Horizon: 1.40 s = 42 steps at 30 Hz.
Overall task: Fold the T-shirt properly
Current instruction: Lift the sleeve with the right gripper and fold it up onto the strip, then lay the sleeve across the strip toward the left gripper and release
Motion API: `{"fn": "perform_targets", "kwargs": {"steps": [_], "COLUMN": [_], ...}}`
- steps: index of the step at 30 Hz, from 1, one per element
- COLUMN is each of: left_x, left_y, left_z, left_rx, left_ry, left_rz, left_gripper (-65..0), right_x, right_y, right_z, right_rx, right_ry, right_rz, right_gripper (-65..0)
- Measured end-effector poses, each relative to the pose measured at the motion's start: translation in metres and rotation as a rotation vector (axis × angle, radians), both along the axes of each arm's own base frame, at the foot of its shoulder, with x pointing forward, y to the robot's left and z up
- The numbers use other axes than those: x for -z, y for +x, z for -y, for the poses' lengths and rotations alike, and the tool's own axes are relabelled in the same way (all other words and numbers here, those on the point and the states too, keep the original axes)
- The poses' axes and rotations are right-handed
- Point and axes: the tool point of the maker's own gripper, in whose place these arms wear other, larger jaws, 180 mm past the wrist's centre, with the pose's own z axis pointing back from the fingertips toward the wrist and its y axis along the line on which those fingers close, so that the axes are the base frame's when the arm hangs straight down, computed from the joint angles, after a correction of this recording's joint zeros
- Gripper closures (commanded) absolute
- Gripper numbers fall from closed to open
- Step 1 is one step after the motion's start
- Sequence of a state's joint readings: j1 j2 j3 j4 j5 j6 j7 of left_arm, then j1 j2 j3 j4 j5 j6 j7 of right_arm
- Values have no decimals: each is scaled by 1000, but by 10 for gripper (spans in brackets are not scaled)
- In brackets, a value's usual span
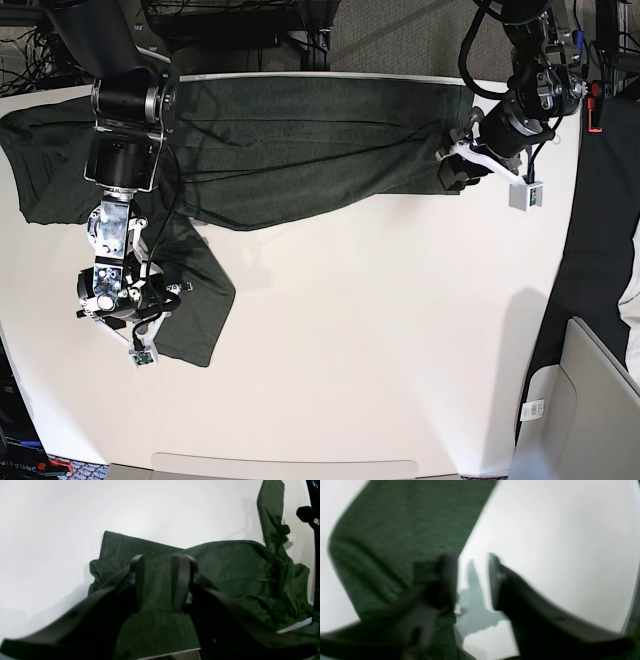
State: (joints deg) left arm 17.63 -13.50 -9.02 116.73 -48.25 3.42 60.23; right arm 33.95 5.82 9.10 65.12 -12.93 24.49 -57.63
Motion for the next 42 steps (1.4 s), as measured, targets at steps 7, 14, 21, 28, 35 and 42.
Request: {"fn": "perform_targets", "kwargs": {"steps": [7,14,21,28,35,42], "left_x": [0,1,1,1,1,1], "left_y": [-1,-1,-1,-1,-1,-1], "left_z": [0,0,0,0,0,0], "left_rx": [0,0,0,0,0,0], "left_ry": [0,0,0,0,0,-2], "left_rz": [-2,-2,-2,-2,-3,-3], "left_gripper": [-182,-182,-182,-182,-182,-182], "right_x": [7,45,52,54,50,16], "right_y": [1,-8,-5,-9,-10,-17], "right_z": [-16,-22,-25,-31,-36,-48], "right_rx": [-8,-13,-13,-10,-74,-121], "right_ry": [103,144,180,187,73,-9], "right_rz": [1,-70,-68,-125,-196,-140], "right_gripper": [-461,-461,-460,-196,-1,-4]}}
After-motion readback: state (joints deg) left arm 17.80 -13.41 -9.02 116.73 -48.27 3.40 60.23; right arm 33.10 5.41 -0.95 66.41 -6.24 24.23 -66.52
